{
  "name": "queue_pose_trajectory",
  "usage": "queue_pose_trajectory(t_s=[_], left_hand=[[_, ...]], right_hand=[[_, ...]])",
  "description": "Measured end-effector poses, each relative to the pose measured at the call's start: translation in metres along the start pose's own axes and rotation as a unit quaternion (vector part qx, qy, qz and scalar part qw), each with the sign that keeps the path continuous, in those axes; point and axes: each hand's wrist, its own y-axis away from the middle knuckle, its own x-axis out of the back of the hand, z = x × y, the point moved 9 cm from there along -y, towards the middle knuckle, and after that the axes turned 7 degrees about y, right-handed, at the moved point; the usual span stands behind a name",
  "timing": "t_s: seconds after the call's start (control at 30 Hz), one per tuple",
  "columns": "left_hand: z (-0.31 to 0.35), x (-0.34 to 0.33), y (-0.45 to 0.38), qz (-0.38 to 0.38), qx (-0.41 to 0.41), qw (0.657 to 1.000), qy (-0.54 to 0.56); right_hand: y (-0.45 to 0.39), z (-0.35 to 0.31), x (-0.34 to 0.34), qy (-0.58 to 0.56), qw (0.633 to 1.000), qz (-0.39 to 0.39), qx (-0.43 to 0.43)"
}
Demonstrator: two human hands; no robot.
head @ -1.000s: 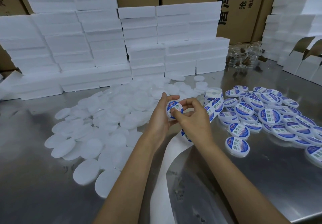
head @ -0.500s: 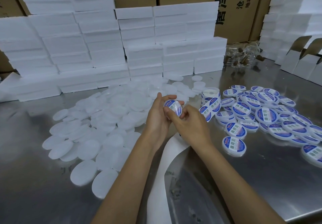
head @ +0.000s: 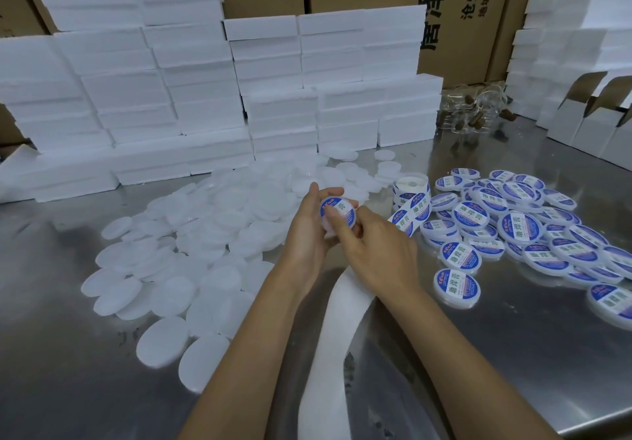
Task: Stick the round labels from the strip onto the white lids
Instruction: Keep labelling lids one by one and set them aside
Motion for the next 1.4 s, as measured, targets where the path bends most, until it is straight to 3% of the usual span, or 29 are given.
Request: queue_pose_trajectory(t_s=[0.27, 0.5, 0.7, 0.83, 1.03, 1.27, 1.4], left_hand=[[-0.002, 0.0, -0.002, -0.017, -0.002, 1.0, -0.01], [0.013, 0.006, 0.002, -0.038, -0.083, 0.974, -0.208], [0.02, 0.017, 0.004, 0.021, -0.094, 0.989, -0.115], [0.023, 0.026, 0.005, 0.061, -0.099, 0.989, -0.088], [0.024, 0.028, 0.007, 0.083, -0.109, 0.989, -0.049], [0.023, 0.027, 0.006, 0.092, -0.105, 0.987, -0.077], [0.022, 0.025, 0.006, 0.08, -0.102, 0.987, -0.09]], right_hand=[[-0.002, 0.002, -0.003, -0.046, 0.999, -0.014, 0.014], [-0.006, 0.014, 0.006, -0.073, 0.997, 0.015, -0.025], [-0.005, 0.012, 0.004, -0.168, 0.985, -0.008, -0.026], [-0.003, 0.007, -0.004, -0.164, 0.985, -0.045, -0.021], [-0.003, 0.004, 0.004, -0.146, 0.989, -0.019, 0.013], [-0.003, 0.004, 0.007, -0.157, 0.987, -0.024, 0.001], [-0.007, 0.008, -0.001, -0.253, 0.963, -0.083, -0.034]])
